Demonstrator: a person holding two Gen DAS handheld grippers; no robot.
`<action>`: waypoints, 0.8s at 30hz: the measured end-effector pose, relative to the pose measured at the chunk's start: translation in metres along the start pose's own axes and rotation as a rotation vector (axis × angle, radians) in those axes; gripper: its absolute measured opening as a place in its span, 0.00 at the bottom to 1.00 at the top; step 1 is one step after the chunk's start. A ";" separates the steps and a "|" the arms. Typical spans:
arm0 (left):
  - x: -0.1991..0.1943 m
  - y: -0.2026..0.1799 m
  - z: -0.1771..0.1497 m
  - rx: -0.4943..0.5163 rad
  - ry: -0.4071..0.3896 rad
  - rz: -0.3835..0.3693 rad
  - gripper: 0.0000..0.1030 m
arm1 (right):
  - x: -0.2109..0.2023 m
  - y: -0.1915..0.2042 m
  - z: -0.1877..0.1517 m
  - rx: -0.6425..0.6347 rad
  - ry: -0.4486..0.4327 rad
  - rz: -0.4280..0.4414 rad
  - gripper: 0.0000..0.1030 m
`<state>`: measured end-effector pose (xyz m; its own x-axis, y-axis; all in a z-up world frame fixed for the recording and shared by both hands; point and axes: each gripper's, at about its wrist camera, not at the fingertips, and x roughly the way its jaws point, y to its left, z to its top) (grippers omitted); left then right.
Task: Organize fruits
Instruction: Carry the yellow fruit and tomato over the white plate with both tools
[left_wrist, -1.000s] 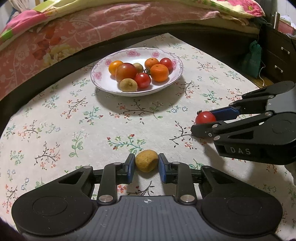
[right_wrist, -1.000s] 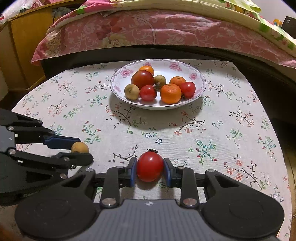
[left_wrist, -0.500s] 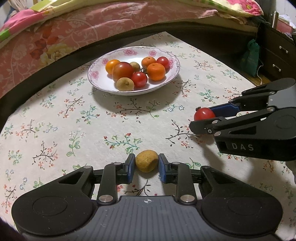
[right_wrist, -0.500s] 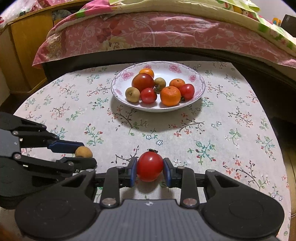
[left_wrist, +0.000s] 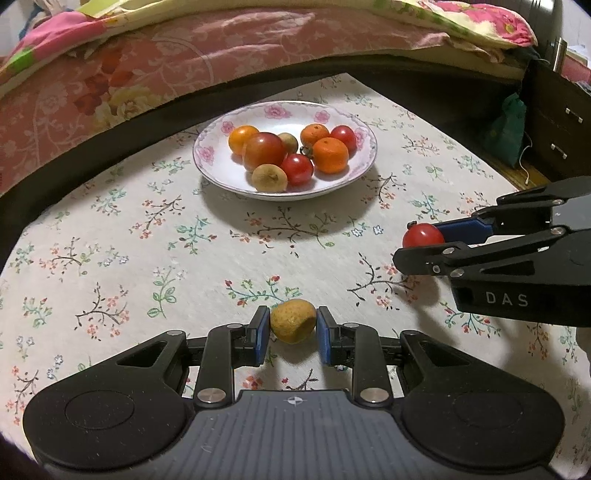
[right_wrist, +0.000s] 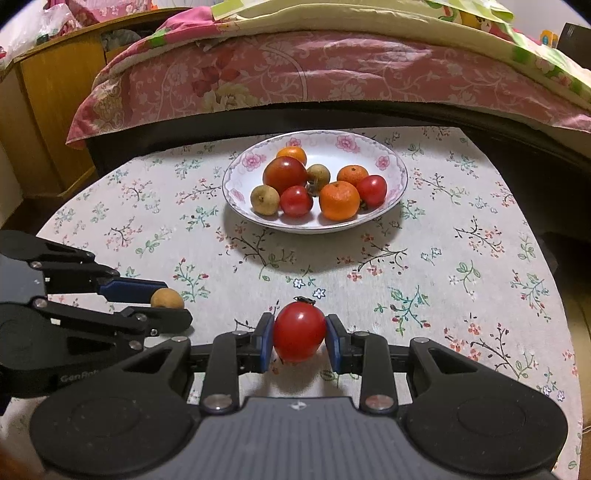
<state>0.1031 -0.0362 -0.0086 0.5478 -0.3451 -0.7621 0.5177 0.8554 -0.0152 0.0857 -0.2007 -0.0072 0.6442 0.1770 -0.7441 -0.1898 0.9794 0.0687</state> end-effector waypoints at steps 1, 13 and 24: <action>-0.001 0.001 0.001 -0.003 -0.003 0.000 0.33 | 0.000 0.000 0.001 0.002 -0.002 0.002 0.28; -0.007 0.012 0.021 -0.041 -0.065 0.006 0.33 | -0.004 0.001 0.018 0.018 -0.049 0.017 0.28; -0.004 0.021 0.056 -0.052 -0.132 0.011 0.33 | 0.000 -0.006 0.044 0.047 -0.097 0.022 0.28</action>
<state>0.1485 -0.0390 0.0309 0.6370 -0.3803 -0.6705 0.4783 0.8771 -0.0432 0.1191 -0.2022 0.0220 0.7091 0.2048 -0.6747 -0.1712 0.9783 0.1170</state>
